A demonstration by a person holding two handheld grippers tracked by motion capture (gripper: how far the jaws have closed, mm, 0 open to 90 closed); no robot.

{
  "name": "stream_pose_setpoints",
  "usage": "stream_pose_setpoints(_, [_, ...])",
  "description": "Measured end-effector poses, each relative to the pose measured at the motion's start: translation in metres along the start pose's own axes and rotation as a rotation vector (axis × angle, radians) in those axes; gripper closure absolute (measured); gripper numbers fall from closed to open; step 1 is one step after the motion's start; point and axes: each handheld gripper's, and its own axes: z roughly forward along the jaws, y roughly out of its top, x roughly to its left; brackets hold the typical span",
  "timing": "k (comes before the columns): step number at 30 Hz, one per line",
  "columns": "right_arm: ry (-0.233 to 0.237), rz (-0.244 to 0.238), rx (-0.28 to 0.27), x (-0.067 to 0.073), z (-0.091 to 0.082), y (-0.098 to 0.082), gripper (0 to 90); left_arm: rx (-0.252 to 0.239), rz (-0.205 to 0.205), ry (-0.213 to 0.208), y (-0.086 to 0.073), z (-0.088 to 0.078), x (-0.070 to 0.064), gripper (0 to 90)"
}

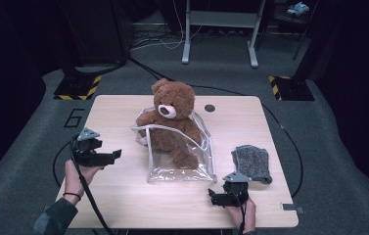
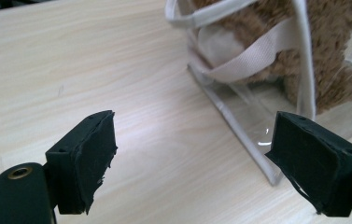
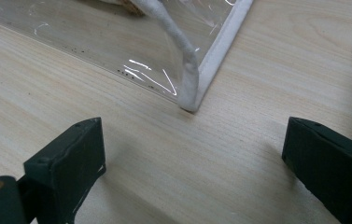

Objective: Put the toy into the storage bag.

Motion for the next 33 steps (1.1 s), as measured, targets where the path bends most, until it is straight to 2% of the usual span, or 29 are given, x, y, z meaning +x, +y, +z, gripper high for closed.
stream_pose_setpoints(5, [0.011,0.001,0.001,0.000,-0.001,0.000,5.5,0.014,-0.019,0.022,-0.026,-0.001,0.009,13.2])
stream_pose_setpoints(9, [-0.001,0.005,0.007,0.001,0.000,0.000,5.6,0.035,-0.047,0.045,-0.051,0.002,0.017,12.5])
stream_pose_setpoints(11, [0.000,0.002,0.006,0.001,0.000,0.000,5.5,0.053,-0.046,0.060,-0.064,0.005,0.019,11.8])
stream_pose_setpoints(14, [-0.016,-0.009,0.008,0.002,0.001,0.000,5.4,0.072,-0.071,0.062,-0.083,0.007,0.024,11.2])
stream_pose_setpoints(15, [-0.020,-0.018,0.010,0.002,0.001,0.000,5.4,0.066,-0.090,0.063,-0.086,0.008,0.024,10.9])
stream_pose_setpoints(18, [-0.013,-0.023,0.013,0.002,0.000,0.000,5.4,0.064,-0.107,0.074,-0.099,0.009,0.028,10.7])
stream_pose_setpoints(20, [-0.017,-0.031,0.014,0.002,0.001,0.000,5.4,0.068,-0.105,0.095,-0.108,0.012,0.030,10.0])
stream_pose_setpoints(21, [-0.013,-0.023,0.014,0.003,0.001,0.000,5.4,0.074,-0.114,0.099,-0.111,0.013,0.030,9.9])
stream_pose_setpoints(22, [-0.014,-0.015,0.011,0.003,0.001,0.000,5.4,0.073,-0.102,0.112,-0.114,0.015,0.031,9.9])
stream_pose_setpoints(24, [-0.014,-0.016,0.012,0.003,0.001,0.000,5.4,0.078,-0.122,0.125,-0.122,0.019,0.032,8.8])
stream_pose_setpoints(27, [-0.024,-0.016,0.012,0.004,0.001,0.000,5.4,0.071,-0.115,0.134,-0.129,0.023,0.033,7.3])
stream_pose_setpoints(30, [-0.018,-0.019,0.014,0.004,0.001,0.000,5.4,0.080,-0.111,0.164,-0.138,0.030,0.033,6.4])
stream_pose_setpoints(32, [-0.019,-0.019,0.014,0.004,0.001,0.000,5.3,0.056,-0.090,0.188,-0.142,0.031,0.031,5.6])
stream_pose_setpoints(33, [-0.019,-0.020,0.015,0.004,0.001,0.000,5.3,0.037,-0.096,0.190,-0.144,0.031,0.031,5.2])
